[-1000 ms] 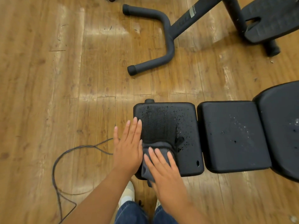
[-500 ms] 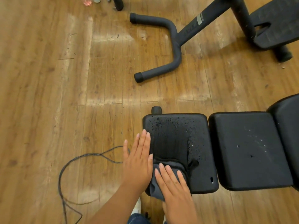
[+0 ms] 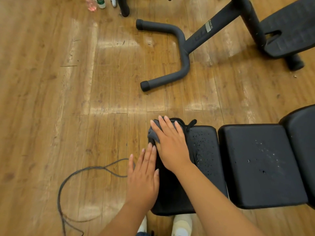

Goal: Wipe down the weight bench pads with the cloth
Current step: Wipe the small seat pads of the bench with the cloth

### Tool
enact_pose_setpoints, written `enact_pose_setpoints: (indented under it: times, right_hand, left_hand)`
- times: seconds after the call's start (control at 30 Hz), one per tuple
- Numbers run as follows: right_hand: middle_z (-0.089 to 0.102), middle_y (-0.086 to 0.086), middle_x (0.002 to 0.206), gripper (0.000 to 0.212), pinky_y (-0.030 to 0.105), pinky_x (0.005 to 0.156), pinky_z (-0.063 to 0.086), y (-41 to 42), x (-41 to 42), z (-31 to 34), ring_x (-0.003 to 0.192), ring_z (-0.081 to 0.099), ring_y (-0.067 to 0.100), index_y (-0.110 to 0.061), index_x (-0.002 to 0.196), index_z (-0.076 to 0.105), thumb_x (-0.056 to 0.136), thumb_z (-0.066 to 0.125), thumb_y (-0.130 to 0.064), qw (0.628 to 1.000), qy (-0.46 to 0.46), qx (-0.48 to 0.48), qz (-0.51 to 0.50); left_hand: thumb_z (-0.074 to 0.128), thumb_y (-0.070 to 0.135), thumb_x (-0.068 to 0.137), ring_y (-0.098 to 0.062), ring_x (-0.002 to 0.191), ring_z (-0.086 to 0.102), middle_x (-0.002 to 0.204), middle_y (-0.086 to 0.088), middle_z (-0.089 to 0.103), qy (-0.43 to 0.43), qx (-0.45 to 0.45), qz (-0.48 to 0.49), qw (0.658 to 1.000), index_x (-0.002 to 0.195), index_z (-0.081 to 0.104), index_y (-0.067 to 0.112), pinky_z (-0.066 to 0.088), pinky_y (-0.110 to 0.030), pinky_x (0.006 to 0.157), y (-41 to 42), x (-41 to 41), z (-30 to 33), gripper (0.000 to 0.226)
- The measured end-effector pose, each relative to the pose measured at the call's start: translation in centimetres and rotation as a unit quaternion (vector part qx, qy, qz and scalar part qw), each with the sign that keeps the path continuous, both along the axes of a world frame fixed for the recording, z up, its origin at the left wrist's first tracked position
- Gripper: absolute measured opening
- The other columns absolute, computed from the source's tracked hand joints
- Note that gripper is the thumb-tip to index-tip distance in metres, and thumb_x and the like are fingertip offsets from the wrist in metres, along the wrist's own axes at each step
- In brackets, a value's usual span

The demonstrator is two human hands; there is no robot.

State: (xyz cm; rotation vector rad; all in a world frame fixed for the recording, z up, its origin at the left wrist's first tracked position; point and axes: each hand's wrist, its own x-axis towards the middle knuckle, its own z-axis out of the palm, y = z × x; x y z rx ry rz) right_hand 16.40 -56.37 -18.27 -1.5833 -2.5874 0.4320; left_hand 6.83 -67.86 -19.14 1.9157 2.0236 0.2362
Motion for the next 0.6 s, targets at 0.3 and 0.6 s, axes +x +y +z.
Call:
enact_pose_setpoints:
  times: [0.3,0.6]
  right_hand:
    - [0.026,0.007,0.153,0.062,0.044,0.117,0.009,-1.7,1.1,0.6,0.142,0.018,0.023,-0.011,0.145,0.029,0.088,0.054,-0.015,1.0,0.013,0.022,0.009]
    - [0.018,0.002,0.152,0.068,0.04,0.112,0.014,-18.5,7.9,-0.2,0.139,0.019,0.02,-0.016,0.146,0.023,0.079,0.036,-0.018,0.999,-0.019,-0.01,0.035]
  left_hand:
    - [0.012,0.03,0.098,-0.02,0.14,0.027,0.156,-0.002,0.019,0.02,-0.003,-0.002,1.0,0.149,0.017,0.015,0.019,-0.051,0.11,0.0,0.0,-0.1,0.054]
    - [0.022,0.028,0.094,-0.022,0.14,0.027,0.155,-0.004,0.021,0.054,0.004,-0.004,0.999,0.148,0.02,0.011,0.018,-0.051,0.112,0.0,0.4,0.5,0.057]
